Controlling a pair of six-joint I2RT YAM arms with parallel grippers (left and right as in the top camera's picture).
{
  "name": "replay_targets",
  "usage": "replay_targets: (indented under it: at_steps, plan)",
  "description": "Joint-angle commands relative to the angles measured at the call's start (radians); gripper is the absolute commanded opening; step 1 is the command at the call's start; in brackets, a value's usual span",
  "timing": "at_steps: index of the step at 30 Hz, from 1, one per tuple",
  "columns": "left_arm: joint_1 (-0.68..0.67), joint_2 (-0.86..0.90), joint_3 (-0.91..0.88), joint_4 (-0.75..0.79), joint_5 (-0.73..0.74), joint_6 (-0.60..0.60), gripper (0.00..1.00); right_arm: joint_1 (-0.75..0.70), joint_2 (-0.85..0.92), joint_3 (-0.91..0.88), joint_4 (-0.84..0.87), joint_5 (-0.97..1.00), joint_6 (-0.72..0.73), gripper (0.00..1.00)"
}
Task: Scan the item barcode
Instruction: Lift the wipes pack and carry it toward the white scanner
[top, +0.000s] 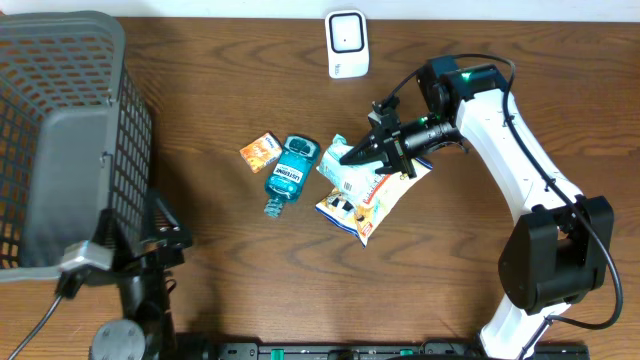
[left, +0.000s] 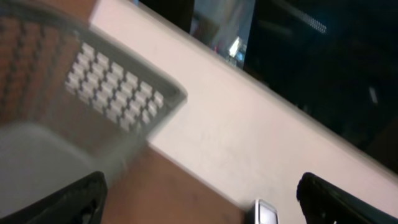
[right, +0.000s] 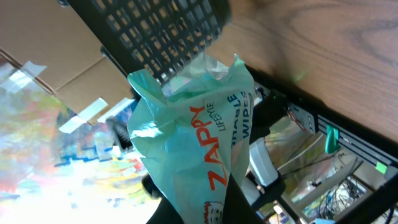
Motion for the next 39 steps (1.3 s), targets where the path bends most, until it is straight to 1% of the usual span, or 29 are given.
replay_targets:
  at_steps: [1, 3, 4, 9, 11, 14, 15, 17, 19, 26, 28, 30, 31, 34, 35, 36, 39]
  plan:
    - [0.006, 0.006, -0.087, 0.032, 0.094, -0.096, 0.98, -0.010, -0.013, -0.005, -0.005, -0.008, -0.062, 0.01]
    - [0.006, 0.006, -0.125, 0.072, 0.156, -0.081, 0.98, -0.010, -0.013, -0.005, -0.005, 0.025, -0.061, 0.01]
    - [0.006, 0.006, -0.139, 0.091, 0.187, -0.054, 0.98, -0.010, -0.013, -0.005, -0.005, 0.048, -0.062, 0.01]
    - [0.006, 0.006, -0.150, 0.141, 0.311, 0.201, 0.98, -0.017, -0.013, -0.006, -0.005, 0.164, -0.062, 0.01]
    - [0.006, 0.006, -0.149, 0.176, 0.348, 0.277, 0.98, -0.016, -0.013, -0.006, -0.005, 0.197, -0.061, 0.01]
    - [0.006, 0.007, -0.149, 0.153, 0.356, 0.370, 0.98, -0.016, -0.013, -0.006, 0.007, 0.240, -0.061, 0.01]
    - [0.006, 0.006, -0.149, 0.094, 0.356, 0.428, 0.98, -0.014, -0.013, -0.006, 0.031, 0.265, -0.061, 0.02]
    - [0.006, 0.007, -0.150, 0.026, 0.356, 0.455, 0.98, -0.014, -0.013, -0.006, 0.059, 0.273, -0.062, 0.01]
    - [0.006, 0.007, -0.150, -0.024, 0.356, 0.455, 0.98, -0.013, -0.013, -0.006, 0.076, 0.262, -0.061, 0.01]
    - [0.006, 0.007, -0.150, -0.104, 0.356, 0.455, 0.98, -0.014, -0.013, -0.006, 0.060, 0.137, -0.055, 0.01]
    - [0.006, 0.007, -0.150, -0.147, 0.356, 0.455, 0.98, -0.014, -0.013, -0.006, 0.065, 0.153, -0.050, 0.02]
    - [0.006, 0.007, -0.150, -0.188, 0.355, 0.455, 0.98, -0.014, -0.013, -0.006, 0.111, 0.246, -0.049, 0.02]
    - [0.006, 0.007, -0.150, -0.201, 0.356, 0.455, 0.98, -0.013, -0.013, -0.006, 0.159, 0.326, -0.049, 0.01]
    - [0.006, 0.007, -0.150, -0.219, 0.356, 0.455, 0.98, -0.001, -0.013, -0.006, 0.264, 0.651, -0.043, 0.01]
    - [0.006, 0.007, -0.150, -0.218, 0.356, 0.455, 0.98, 0.007, -0.013, -0.006, 0.285, 0.776, -0.013, 0.01]
    - [0.006, 0.007, -0.150, -0.218, 0.356, 0.455, 0.98, 0.013, -0.013, -0.006, 0.302, 0.861, 0.014, 0.01]
    - [0.006, 0.007, -0.150, -0.219, 0.356, 0.455, 0.98, 0.039, -0.014, -0.006, 0.389, 0.991, 0.035, 0.01]
